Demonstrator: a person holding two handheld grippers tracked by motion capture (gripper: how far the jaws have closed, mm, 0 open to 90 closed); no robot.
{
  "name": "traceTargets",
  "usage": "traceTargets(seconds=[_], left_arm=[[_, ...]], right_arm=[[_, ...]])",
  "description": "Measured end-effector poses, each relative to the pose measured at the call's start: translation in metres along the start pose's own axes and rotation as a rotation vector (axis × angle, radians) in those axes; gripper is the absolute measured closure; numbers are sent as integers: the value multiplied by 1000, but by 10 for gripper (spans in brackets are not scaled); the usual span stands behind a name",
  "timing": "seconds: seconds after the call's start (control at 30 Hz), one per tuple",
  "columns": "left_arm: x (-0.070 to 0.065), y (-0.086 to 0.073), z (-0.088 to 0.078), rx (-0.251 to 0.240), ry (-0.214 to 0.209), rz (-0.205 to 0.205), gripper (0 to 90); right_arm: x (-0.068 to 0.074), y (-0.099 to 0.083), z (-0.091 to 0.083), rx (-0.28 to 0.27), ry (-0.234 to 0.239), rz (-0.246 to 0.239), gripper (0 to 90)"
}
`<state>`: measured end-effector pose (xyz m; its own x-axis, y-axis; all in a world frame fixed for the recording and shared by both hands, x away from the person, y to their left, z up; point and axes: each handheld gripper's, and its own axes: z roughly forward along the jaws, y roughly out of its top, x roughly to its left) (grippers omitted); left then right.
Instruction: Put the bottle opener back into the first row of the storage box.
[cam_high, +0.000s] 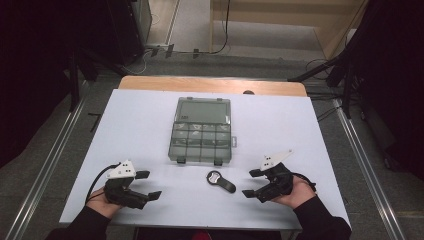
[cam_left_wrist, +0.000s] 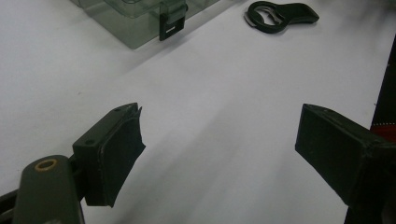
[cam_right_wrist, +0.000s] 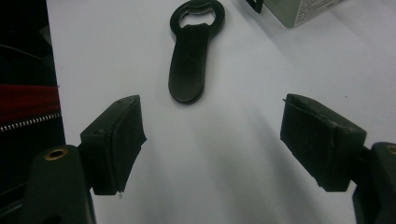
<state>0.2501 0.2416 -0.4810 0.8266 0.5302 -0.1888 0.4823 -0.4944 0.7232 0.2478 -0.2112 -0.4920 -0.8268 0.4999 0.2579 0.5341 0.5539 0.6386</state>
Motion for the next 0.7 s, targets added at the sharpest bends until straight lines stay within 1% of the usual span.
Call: traceTargets(seconds=[0.17,0.4,0.53,0.57,0.63,0.7], left_arm=[[-1,0,0,-1,0,-2,143],[-1,0,0,-6,-4,-5,143],[-1,0,0,-5,-7,-1,144],[-1,0,0,-7,-10,1,144],[-2,0,0,-5,-10,0,143],[-2,0,0,-5,-11,1,143]], right_arm=[[0,4,3,2,2,-6,228],[2,15,7,3,5,-20,233],[3,19,11,11,7,-23,234],[4,21,13,10,13,-33,234],[5,22,14,14,11,-25,235],[6,26,16,12,13,-35,236]])
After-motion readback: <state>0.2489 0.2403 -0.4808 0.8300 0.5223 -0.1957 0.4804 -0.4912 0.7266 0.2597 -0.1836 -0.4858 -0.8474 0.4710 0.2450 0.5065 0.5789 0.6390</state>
